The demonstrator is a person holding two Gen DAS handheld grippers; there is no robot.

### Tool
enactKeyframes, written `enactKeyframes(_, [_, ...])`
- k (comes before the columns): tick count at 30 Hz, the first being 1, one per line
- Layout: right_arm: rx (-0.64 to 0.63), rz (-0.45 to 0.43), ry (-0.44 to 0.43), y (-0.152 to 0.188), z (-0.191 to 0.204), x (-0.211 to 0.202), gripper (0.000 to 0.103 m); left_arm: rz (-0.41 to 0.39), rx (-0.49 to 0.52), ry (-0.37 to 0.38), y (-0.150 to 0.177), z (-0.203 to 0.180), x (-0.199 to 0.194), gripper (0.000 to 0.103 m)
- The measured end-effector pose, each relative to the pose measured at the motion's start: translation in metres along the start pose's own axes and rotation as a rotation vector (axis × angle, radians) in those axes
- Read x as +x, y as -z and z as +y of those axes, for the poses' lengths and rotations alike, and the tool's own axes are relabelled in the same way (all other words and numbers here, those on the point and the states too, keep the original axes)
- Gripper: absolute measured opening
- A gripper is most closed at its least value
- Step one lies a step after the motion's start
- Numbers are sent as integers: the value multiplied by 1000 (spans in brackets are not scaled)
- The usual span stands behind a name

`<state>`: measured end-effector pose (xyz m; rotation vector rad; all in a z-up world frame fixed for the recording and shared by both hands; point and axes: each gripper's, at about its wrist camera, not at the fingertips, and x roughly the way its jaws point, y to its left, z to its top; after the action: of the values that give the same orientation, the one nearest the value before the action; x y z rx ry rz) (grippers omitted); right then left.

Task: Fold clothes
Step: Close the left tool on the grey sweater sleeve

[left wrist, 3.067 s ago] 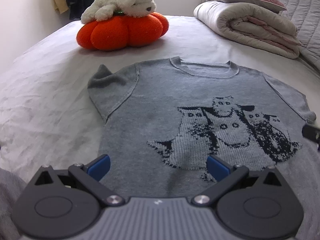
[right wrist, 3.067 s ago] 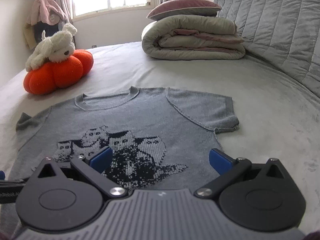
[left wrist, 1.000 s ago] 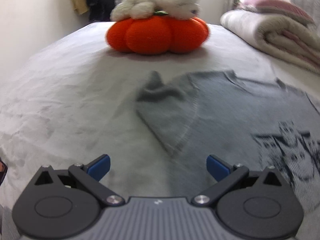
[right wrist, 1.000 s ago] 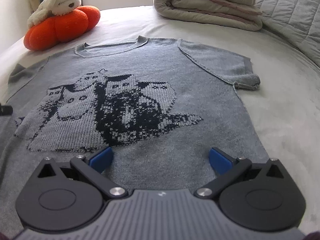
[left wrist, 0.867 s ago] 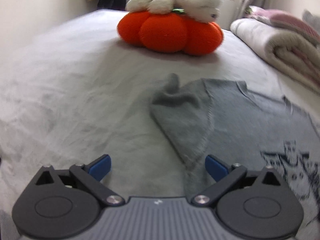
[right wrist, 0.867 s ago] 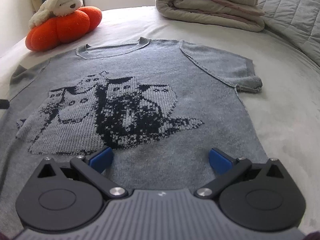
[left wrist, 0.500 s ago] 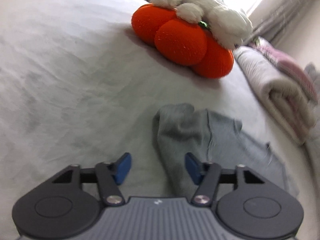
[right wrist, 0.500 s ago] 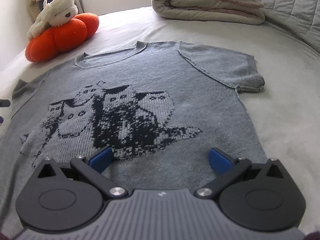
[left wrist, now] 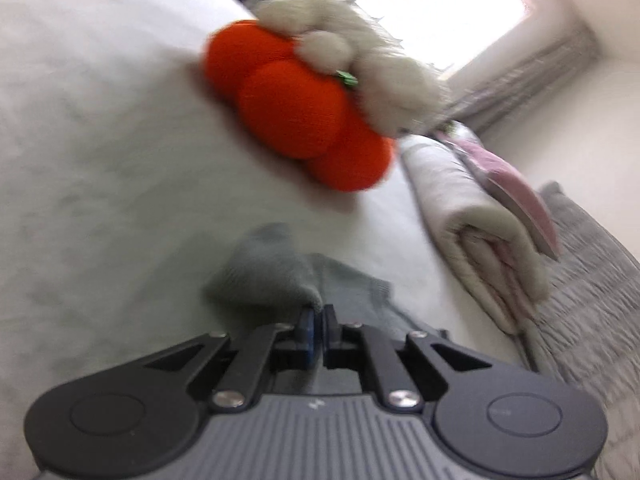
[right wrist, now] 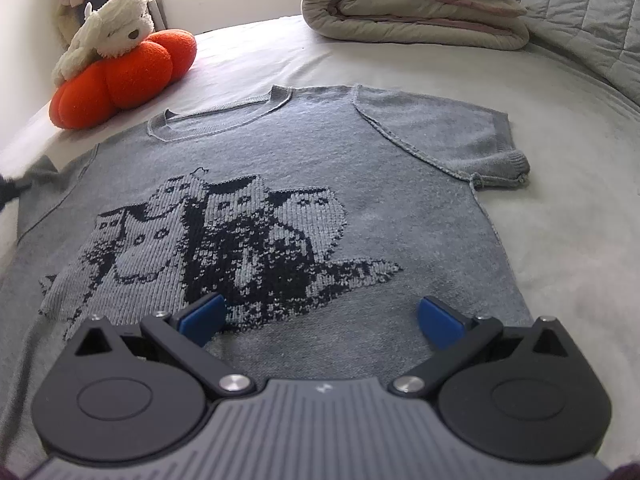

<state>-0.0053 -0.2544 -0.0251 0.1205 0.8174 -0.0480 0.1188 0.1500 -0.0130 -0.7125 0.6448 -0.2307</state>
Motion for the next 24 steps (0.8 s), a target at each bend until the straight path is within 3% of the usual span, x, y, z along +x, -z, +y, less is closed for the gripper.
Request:
enactKeyframes(6, [-2, 1, 0, 0, 1, -1, 103, 91, 112, 58, 21, -20, 19, 3])
enactKeyframes(11, [-6, 2, 1, 0, 2, -1, 103, 247, 179, 82, 37, -26, 38, 5])
enactKeyframes(13, [-10, 6, 0, -1, 3, -1, 103, 246, 187, 89, 33, -28, 32, 6])
enactKeyframes(15, [-11, 12, -14, -5, 6, -3, 103, 227, 183, 102, 26, -29, 23, 16])
enactKeyframes(17, [-8, 15, -50, -11, 9, -7, 103, 183, 153, 113, 15, -25, 10, 34])
enactKeyframes(21, [27, 12, -188, -34, 22, -13, 103, 123, 95, 65, -3, -6, -7, 36])
enactKeyframes(24, [24, -4, -251, -53, 41, -12, 103, 127, 63, 42, -6, 5, -6, 36])
